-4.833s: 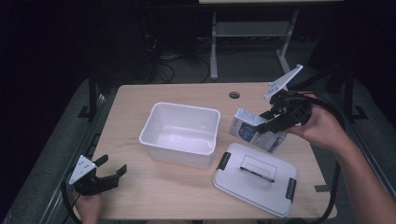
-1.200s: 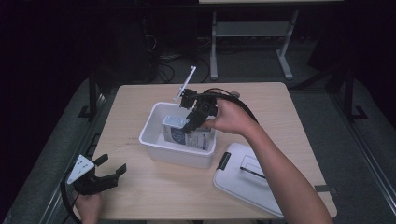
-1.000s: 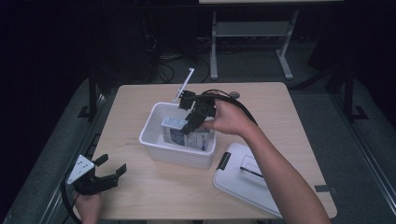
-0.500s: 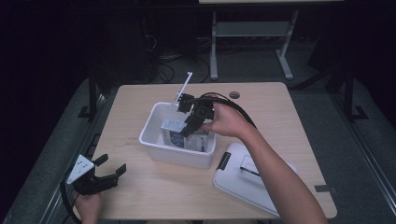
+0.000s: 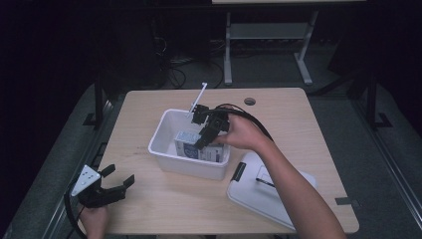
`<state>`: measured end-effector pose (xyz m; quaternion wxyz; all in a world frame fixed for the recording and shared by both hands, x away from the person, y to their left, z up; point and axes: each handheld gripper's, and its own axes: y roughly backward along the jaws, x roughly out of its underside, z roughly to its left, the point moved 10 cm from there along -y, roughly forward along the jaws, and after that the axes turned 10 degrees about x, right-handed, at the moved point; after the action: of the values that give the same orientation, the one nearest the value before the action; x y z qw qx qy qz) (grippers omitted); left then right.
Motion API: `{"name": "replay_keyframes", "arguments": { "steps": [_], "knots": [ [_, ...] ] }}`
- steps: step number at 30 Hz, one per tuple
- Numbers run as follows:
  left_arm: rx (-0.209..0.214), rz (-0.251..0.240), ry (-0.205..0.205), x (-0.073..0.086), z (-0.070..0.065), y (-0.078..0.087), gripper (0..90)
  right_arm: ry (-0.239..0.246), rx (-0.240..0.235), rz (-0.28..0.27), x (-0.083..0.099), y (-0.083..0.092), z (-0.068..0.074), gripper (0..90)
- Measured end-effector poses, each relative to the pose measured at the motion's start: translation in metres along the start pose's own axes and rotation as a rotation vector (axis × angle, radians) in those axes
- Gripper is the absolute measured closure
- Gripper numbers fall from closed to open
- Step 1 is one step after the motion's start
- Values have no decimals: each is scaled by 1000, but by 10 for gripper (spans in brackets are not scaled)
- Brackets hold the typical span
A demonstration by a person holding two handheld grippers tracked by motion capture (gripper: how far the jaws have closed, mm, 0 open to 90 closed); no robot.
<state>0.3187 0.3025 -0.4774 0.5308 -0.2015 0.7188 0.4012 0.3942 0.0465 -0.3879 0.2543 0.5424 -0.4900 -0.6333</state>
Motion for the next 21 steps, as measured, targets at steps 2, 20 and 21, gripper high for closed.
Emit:
{"name": "replay_keyframes", "arguments": {
  "steps": [2,20,21],
  "knots": [
    [0,0,0,0,0,0,137,-2,-3,2,1,-1,0,550],
    [0,2,-3,0,0,1,136,-9,-18,33,9,-23,5,550],
    [1,0,-3,0,0,1,137,-9,-19,35,10,-25,4,550]
  ]
}}
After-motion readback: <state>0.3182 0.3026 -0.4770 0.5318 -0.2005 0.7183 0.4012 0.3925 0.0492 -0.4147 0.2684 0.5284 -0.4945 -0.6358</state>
